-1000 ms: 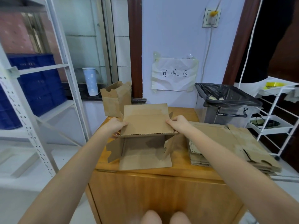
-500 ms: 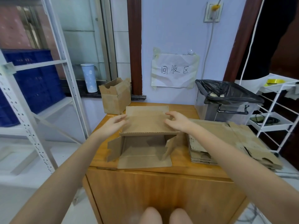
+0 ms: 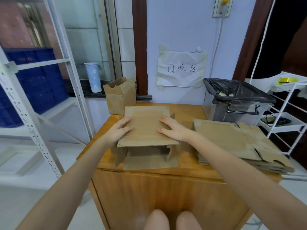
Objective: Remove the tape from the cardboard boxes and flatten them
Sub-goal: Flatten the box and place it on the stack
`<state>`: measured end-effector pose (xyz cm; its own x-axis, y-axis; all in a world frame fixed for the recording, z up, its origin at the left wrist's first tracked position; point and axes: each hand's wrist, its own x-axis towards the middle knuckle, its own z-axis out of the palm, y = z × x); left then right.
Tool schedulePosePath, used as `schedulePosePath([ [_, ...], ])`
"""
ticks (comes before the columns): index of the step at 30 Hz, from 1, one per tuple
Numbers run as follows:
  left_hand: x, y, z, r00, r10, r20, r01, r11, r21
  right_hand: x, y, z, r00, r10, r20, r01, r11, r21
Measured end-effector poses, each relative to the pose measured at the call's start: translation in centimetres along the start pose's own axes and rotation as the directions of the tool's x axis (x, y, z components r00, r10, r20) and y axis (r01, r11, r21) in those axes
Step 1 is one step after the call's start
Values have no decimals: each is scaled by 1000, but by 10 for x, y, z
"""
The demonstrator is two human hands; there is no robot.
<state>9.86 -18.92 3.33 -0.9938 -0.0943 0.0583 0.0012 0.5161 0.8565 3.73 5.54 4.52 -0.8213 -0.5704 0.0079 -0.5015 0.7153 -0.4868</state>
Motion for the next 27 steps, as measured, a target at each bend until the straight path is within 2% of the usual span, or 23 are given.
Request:
schedulePosePath([
  [3, 0, -4, 3, 999, -10, -39, 8, 998, -56, 3, 0, -1, 1000, -9, 19, 9, 1000, -18],
  [10, 14, 4, 29, 1000, 1, 13, -1, 999, -40, -4, 24, -10, 1000, 10, 5, -9, 997, -80],
  [14, 22, 1, 40, 999, 18, 35, -18, 1000, 3, -8, 30, -19, 999, 23, 38, -13, 971, -239],
  [21, 24, -28, 67, 995, -22, 95, -6, 959, 284, -18, 46, 8, 981, 101, 164, -39, 939, -342],
  [24, 19, -50, 63, 995, -37, 92, -16, 859, 512, -14, 41, 28, 975, 56, 214, 50, 886, -462],
  [27, 14, -67, 56, 998, -28, 64, -19, 773, 634, -6, 30, 48, 965, 35, 262, 109, 852, -512],
])
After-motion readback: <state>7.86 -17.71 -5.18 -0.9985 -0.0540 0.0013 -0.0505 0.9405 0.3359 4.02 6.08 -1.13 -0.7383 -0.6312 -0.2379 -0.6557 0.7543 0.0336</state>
